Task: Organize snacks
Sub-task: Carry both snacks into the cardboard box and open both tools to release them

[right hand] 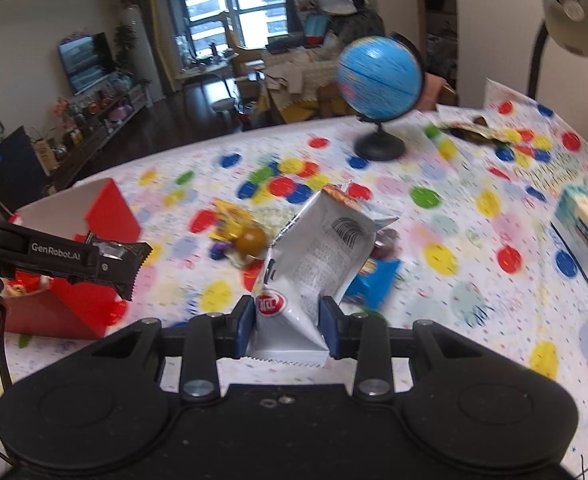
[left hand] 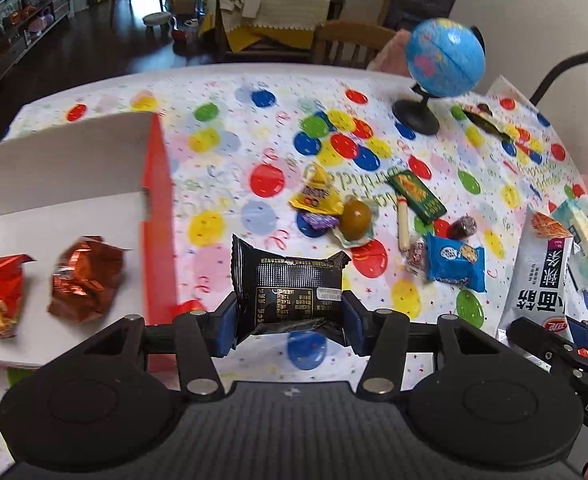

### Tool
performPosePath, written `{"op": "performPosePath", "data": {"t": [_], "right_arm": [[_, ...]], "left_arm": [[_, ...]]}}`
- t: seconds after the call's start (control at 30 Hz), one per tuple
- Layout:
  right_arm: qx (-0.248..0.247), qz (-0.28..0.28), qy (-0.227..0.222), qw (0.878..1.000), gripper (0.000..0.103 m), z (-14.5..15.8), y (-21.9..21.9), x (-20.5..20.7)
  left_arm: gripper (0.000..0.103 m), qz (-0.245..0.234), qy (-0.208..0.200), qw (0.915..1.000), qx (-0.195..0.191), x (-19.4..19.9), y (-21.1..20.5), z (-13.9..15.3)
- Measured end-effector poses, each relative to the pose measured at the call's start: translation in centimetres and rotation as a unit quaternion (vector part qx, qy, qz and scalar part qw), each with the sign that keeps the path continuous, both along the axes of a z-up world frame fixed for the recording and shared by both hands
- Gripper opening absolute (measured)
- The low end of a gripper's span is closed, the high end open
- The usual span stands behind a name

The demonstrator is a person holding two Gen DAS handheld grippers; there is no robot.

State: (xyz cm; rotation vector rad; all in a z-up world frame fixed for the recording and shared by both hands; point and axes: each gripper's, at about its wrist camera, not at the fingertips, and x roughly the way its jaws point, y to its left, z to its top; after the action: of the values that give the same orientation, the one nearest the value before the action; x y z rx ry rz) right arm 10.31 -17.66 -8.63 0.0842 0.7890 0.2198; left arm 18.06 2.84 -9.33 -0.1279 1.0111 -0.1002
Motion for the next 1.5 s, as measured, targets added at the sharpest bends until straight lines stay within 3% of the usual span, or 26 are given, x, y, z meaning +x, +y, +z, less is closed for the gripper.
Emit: {"op": "performPosePath", "data": {"t": [0.57,0.9,1.13,1.2,1.5], "right_arm": [[0.005,0.096,-0.026,0.995,0.034,3.1,10.4,0.6],[0.000,0.149,-0.033,0.988,0.034,3.9,16.6,1.8],[-0.003,0.180,-0.026,0.983,0.031,3.8,20.7,3.7],[-0.001,0.193,-0.023,0.981,0.024,3.5,21.8,4.2],[-0.014,0.206,0.005,0.978,0.023,0.5,26.0,6.4]], "left_arm": [[0.052,0.046,-0.043,0.9980,-0.002,-3.1,7.9,3.7],[0.052,0.079,-0.056,0.9953,0.005,-3.4,13.2,4.5],[0.052,0.100,-0.054,0.9934,0.019,-2.7,16.6,4.1],[0.052,0.107,-0.053,0.9926,0.023,-2.5,17.7,3.7],[0.052,0.135,-0.011,0.9902,0.034,-1.0,22.1,-0.1]]}}
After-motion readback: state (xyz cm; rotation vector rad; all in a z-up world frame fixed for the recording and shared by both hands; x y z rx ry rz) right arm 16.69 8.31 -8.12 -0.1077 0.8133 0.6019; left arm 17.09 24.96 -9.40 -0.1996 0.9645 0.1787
